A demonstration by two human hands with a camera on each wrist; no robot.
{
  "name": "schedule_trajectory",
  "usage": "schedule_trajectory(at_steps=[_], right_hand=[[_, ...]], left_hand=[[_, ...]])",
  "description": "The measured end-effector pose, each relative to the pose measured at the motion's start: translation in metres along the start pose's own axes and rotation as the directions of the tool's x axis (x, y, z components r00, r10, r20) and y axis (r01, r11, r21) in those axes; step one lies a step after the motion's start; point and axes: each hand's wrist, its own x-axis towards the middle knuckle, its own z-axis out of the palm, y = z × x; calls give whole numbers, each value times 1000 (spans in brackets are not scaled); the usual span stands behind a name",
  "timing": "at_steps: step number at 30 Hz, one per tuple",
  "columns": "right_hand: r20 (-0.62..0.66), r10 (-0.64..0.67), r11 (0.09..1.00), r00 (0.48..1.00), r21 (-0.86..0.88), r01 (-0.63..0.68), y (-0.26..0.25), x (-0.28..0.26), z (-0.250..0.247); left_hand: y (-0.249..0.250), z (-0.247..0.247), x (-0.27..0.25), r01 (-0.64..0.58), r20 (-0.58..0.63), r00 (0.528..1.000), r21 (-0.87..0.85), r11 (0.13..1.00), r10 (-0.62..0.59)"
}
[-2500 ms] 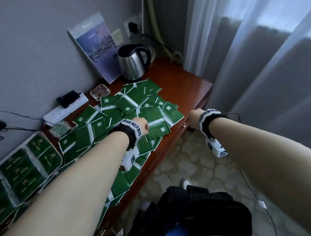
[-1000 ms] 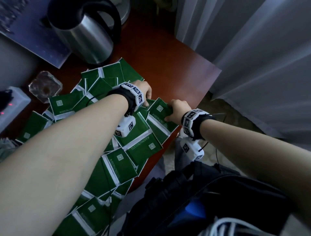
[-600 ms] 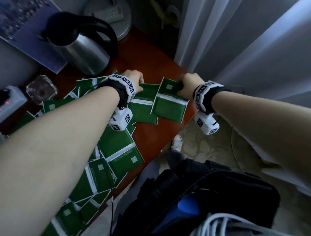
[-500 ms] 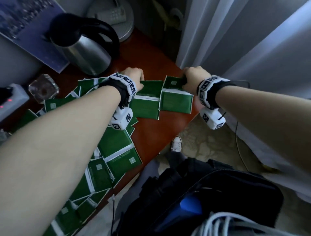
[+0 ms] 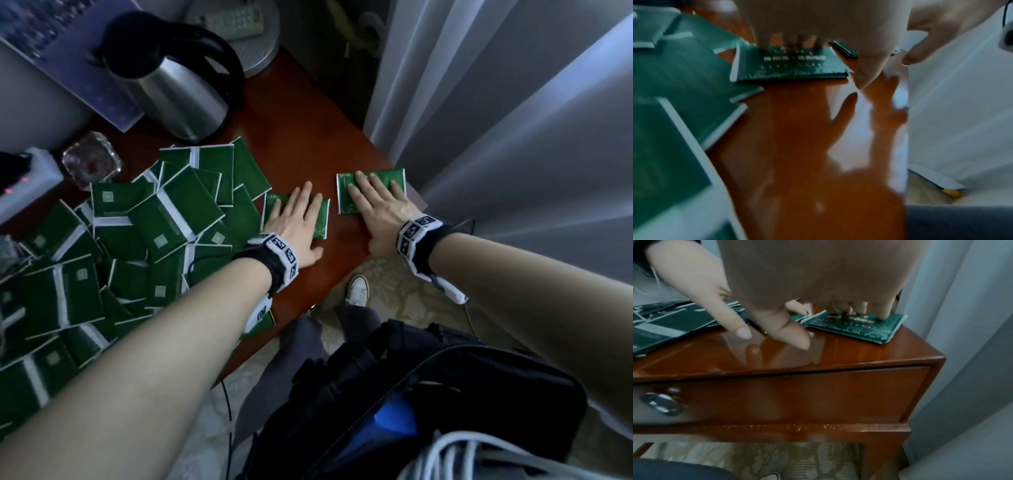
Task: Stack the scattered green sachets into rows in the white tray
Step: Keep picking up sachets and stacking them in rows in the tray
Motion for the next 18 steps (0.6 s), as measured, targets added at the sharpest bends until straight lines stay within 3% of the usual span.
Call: schedule_trajectory(at_steps=[6, 13, 18], right_hand=[[-99, -95, 995, 991, -4, 95, 7, -12, 19], [-158, -161, 985, 974, -86, 149, 10, -30, 49], [-350, -181, 976, 919, -176, 125, -4, -44, 76]], left_hand=[[42, 36, -19, 125, -159, 978, -65, 990, -134], [80, 58, -36, 192, -204, 956, -111, 975, -211], [90, 85, -51, 184, -340, 918, -98, 978, -206]])
